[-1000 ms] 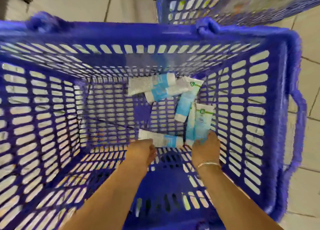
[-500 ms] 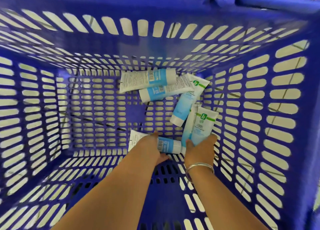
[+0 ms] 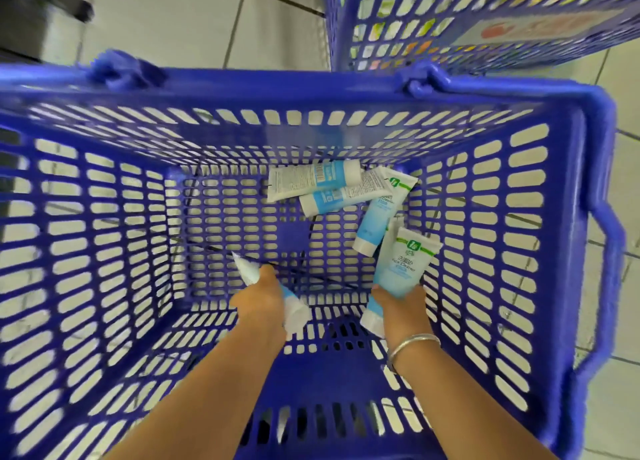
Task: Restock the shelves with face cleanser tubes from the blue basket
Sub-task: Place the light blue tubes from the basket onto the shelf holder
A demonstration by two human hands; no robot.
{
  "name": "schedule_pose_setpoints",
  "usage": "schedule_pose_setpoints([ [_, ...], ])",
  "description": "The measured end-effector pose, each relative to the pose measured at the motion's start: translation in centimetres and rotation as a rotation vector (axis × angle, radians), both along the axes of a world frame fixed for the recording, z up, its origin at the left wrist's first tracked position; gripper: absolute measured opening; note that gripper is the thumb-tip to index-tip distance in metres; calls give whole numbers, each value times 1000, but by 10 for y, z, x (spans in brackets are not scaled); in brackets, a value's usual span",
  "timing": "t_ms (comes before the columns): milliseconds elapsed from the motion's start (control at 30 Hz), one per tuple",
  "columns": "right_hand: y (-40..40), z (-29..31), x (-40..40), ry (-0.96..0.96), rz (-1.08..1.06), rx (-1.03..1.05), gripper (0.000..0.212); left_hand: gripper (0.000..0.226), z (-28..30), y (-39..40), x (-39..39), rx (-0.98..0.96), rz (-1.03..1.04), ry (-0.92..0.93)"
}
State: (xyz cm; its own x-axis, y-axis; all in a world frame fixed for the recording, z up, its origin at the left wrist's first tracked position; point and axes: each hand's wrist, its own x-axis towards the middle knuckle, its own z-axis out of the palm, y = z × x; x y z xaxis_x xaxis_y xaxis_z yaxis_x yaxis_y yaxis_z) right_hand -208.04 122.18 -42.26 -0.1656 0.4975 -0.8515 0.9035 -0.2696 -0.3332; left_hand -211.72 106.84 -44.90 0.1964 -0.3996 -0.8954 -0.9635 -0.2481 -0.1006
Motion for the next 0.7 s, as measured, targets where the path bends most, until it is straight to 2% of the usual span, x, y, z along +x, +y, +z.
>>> schedule_pose_setpoints([
  [133,-6,27,3,4,4,-53,35,76,44,-29,-3,49,-76,20],
  [200,-11,43,-3,26,55,-67,39,61,72,-47,-10,106,3,91],
  [267,-17,65,-14,56,109,-107,39,32,104,-66,-20,176,143,206],
  [367,-26,104,-31,91,182,-146,38,25,160,-91,-36,290,208,352],
  [533,-41,205,-76,296,183,-196,22,28,269,-122,-67,403,144,566],
  [633,-64,277,-92,430,151,-248,24,22,334,-146,-73,432,112,666],
  [700,-85,323,-96,498,95,-282,23,27,376,-164,-69,445,81,730],
])
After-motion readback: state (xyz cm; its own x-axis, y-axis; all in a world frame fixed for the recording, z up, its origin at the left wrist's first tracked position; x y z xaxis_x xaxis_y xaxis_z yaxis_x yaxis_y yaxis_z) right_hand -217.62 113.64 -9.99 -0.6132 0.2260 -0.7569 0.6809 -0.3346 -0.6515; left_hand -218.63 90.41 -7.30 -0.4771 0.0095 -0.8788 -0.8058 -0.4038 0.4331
